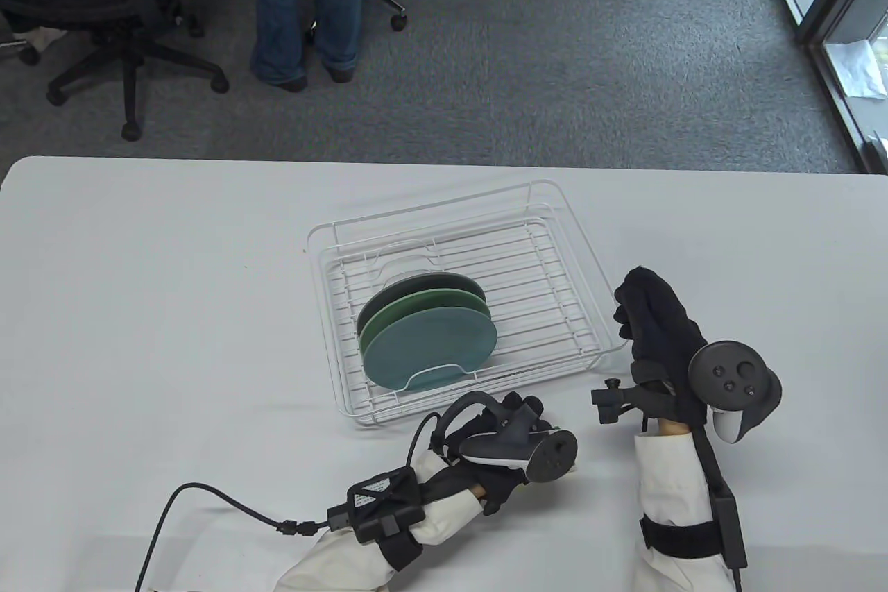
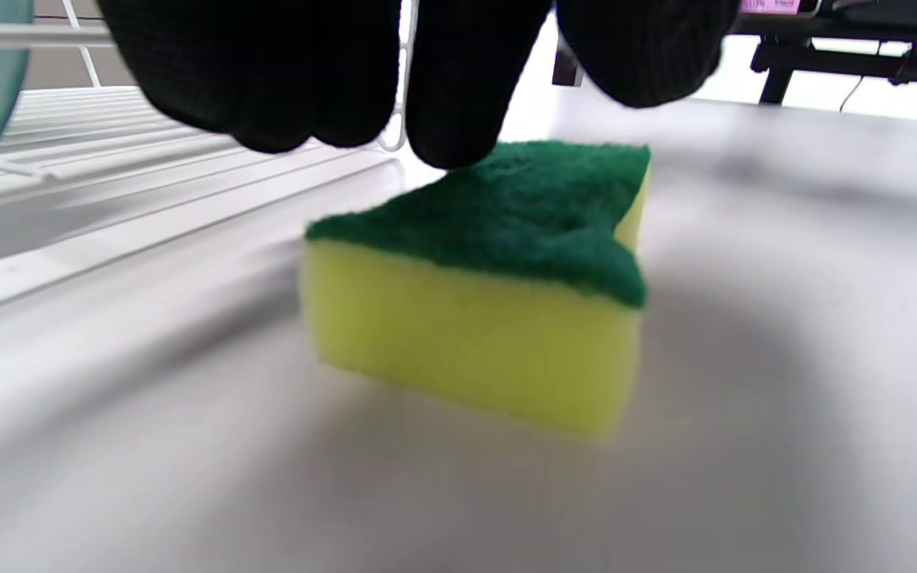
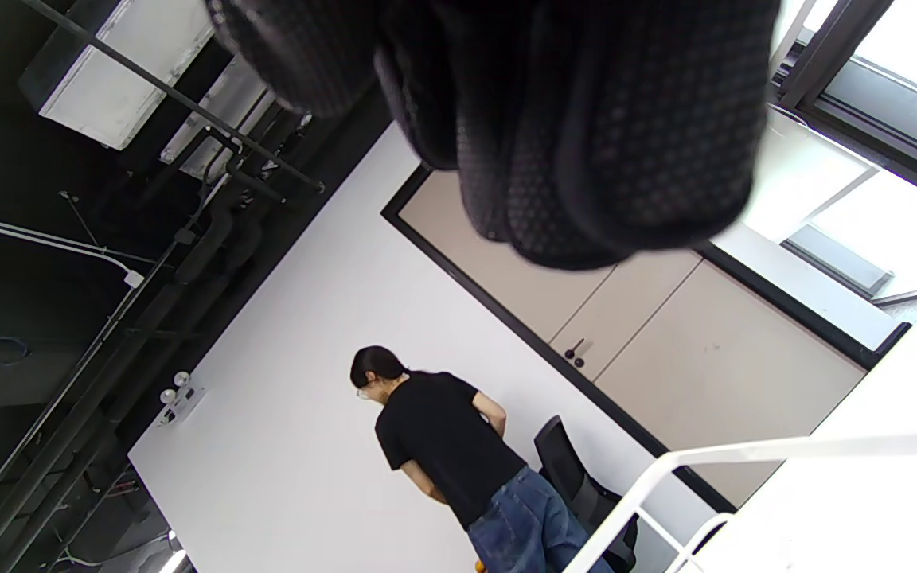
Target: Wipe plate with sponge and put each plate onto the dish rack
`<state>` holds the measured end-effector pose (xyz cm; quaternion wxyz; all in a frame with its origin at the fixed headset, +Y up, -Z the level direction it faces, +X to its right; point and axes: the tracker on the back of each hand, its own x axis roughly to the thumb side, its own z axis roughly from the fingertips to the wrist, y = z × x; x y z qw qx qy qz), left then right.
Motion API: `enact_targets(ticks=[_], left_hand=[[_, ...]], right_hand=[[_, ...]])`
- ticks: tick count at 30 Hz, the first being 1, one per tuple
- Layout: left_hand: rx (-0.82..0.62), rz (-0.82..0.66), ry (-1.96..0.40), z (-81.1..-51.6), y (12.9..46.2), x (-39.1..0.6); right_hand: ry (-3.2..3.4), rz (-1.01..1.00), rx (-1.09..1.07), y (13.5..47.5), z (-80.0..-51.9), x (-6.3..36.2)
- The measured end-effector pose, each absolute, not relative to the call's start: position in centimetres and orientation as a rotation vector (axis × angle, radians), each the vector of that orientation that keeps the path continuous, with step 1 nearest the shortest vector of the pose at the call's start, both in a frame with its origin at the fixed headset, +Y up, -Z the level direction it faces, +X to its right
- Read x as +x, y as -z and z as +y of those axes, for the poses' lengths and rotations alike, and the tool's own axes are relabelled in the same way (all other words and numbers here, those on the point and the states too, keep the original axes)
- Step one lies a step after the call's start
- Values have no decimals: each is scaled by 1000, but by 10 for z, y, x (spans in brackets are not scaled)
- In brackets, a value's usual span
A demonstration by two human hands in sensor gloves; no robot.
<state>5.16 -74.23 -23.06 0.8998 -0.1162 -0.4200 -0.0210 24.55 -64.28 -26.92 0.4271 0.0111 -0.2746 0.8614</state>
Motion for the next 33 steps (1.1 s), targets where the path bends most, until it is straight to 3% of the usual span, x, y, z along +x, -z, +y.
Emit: enact_targets(ticks=[6,11,14,20,23,33], left_hand=[[-250,-847,-106,-730,235,41],[-172,-853,-228,-697,232,17],[-32,-827,-287,-672,229,-12],[275,-610,-260,-643,234,-78],[375,-505,-208,-643,237,-107],[397,-283,-106,-672,253,-173]], right_hand=[[-2197,-675,46,271,-641,239],[-2323,-710,107,270,-639,228],[-2469,-758,164,267,-639,219],[-2739,-881,258,261,-644,203],[-2774,-900,299,261,-650,198],[-2989,-889,321,258,-667,197]])
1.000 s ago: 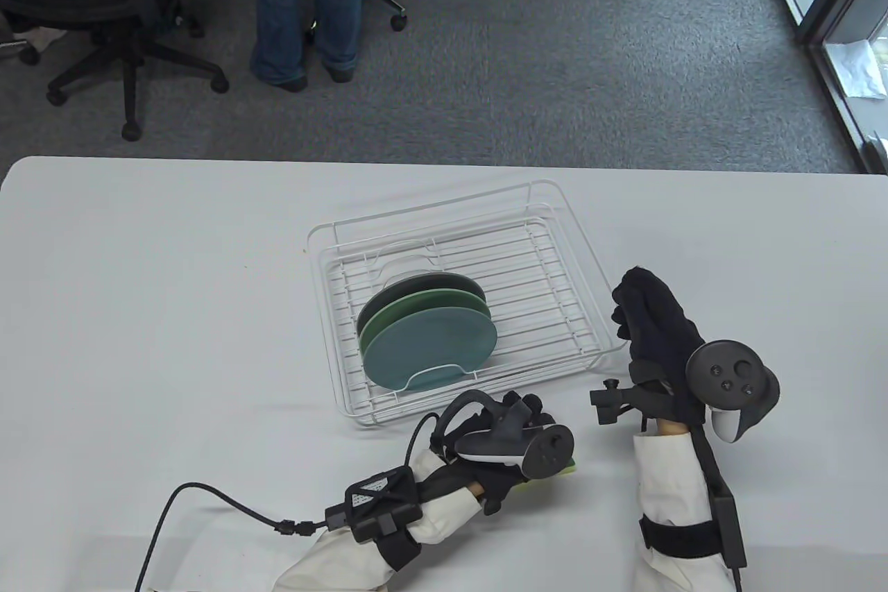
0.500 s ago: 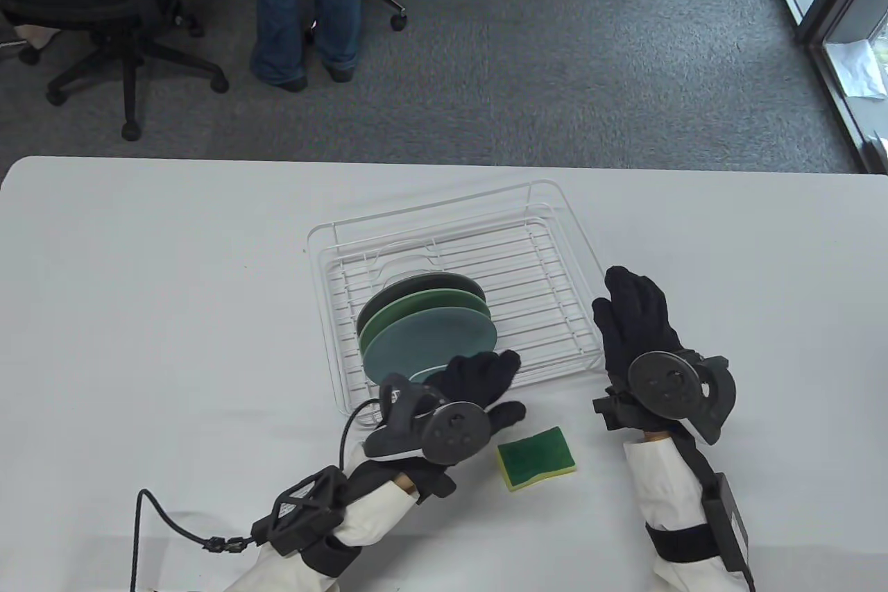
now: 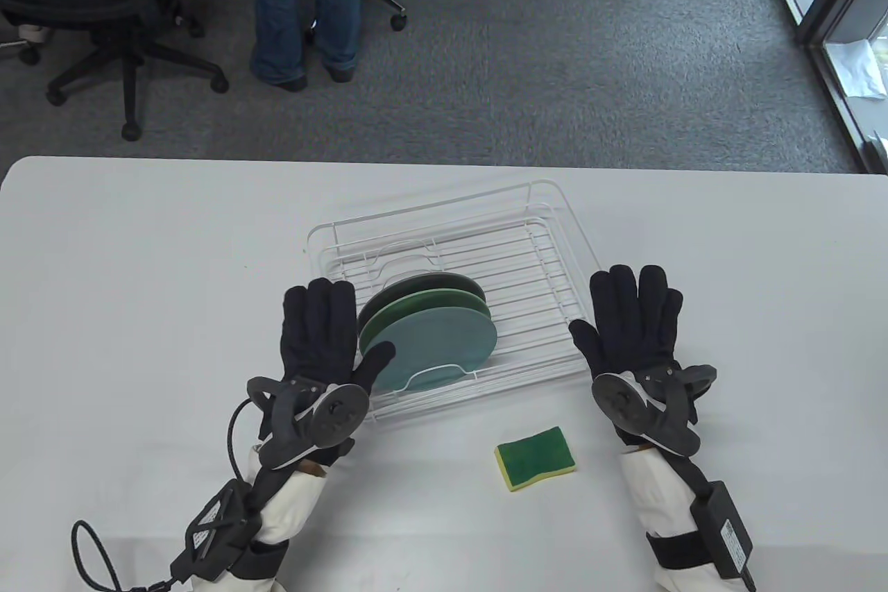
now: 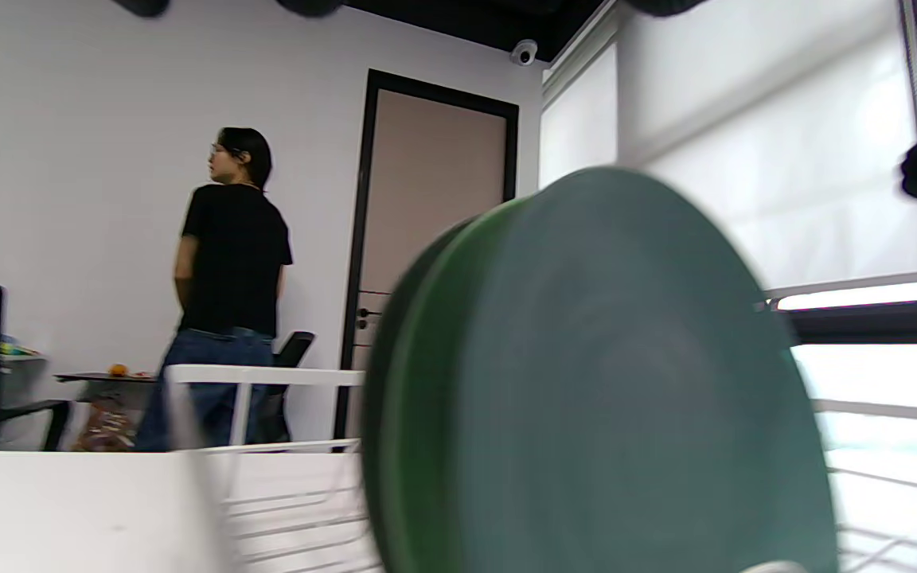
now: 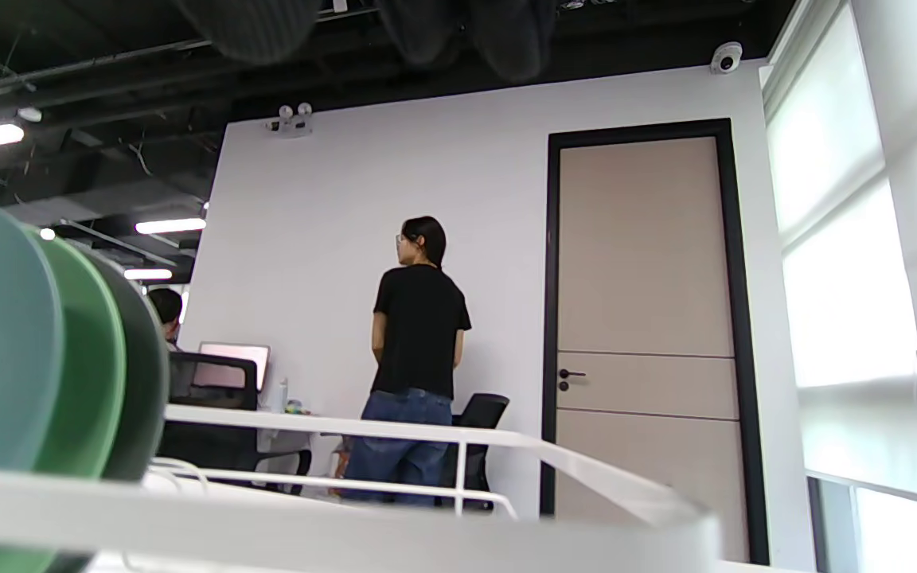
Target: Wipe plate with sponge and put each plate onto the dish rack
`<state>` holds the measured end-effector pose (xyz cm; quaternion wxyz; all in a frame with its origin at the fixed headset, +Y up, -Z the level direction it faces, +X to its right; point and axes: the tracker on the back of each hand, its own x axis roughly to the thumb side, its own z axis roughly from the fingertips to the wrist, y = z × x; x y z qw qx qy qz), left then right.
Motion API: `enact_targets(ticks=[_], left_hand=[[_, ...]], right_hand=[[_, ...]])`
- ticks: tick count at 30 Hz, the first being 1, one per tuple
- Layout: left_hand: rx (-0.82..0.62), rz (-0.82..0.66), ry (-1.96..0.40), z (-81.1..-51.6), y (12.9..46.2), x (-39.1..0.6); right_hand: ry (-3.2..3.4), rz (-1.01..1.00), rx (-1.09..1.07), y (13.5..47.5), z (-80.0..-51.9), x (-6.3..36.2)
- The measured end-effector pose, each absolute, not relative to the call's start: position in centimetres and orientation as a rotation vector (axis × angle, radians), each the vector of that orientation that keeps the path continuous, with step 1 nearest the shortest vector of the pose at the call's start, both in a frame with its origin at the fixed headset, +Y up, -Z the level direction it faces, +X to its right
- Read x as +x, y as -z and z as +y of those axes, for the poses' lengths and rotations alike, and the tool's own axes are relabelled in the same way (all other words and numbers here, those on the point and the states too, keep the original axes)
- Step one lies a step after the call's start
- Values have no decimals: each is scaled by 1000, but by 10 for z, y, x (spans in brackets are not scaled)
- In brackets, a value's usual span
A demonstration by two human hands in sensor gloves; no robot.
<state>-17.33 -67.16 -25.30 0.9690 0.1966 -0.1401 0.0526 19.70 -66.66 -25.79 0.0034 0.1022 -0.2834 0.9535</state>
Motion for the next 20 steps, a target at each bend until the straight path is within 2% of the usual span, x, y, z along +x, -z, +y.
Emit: enact_targets(ticks=[8,20], left_hand=[[299,-215,-21,-695,261,-201],[285,-230,40,-699,260,-198]], right_hand=[[-3002,-858,276,259,-670,201],[-2984,-821,271,259,-672,202]])
